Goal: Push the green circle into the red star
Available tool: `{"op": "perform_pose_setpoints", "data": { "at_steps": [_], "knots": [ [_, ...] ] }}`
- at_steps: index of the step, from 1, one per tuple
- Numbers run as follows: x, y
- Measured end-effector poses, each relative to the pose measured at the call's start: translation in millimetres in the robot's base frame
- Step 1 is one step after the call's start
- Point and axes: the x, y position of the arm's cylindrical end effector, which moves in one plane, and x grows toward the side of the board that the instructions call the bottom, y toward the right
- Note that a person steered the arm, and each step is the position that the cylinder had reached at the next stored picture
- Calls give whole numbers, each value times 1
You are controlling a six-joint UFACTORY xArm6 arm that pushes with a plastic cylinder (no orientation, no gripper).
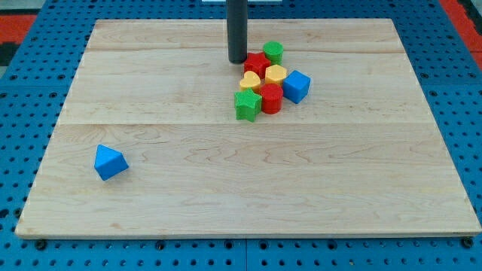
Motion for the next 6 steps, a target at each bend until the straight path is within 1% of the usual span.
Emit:
{"op": "perform_pose_setpoints", "data": {
  "at_steps": [1, 2, 3, 4, 5, 6],
  "knots": [
    [-30, 34],
    [-10, 95],
    [22, 99],
    [-15, 121],
    [-26, 89],
    [27, 88]
  ]
}}
